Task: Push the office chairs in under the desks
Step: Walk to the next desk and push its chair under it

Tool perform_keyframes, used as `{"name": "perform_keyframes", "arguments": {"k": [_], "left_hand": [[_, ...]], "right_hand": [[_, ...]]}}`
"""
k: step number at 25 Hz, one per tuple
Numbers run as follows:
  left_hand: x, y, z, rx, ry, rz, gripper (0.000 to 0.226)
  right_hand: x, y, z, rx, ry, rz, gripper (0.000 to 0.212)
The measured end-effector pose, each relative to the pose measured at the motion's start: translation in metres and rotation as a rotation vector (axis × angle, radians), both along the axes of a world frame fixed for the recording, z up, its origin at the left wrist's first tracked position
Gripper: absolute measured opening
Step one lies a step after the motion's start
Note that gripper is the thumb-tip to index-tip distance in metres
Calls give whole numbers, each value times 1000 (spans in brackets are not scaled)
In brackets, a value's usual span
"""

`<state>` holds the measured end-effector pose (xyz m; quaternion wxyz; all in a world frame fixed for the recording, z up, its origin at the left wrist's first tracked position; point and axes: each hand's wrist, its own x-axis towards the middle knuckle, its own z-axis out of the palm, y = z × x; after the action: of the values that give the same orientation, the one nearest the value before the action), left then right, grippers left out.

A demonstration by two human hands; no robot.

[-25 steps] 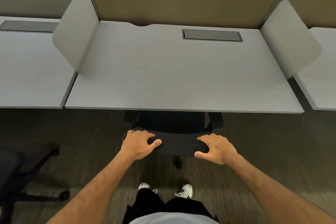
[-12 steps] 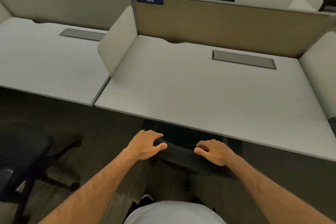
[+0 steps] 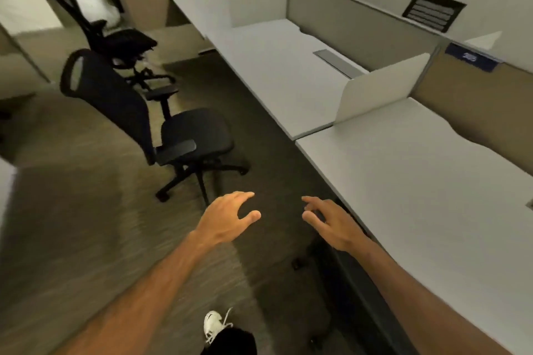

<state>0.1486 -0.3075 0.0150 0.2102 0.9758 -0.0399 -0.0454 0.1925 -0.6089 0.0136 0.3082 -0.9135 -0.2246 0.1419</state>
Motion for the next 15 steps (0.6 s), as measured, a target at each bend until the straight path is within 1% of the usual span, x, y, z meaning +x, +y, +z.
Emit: {"name": "perform_keyframes", "arguments": {"k": [2,6,12,15], "left_hand": [[-26,44,16,7,-12,116,67],[-69,138,50,29,-110,279,69],[-125,293,102,88,-217,436,74],[-152,364,117,96,-266,502,77]], "right_hand": [[5,53,16,36,-38,94,69],[4,170,45,116,-134,279,65],[-12,353,100,212,-250,457,77],[-23,437,116,260,-293,528,82]]}}
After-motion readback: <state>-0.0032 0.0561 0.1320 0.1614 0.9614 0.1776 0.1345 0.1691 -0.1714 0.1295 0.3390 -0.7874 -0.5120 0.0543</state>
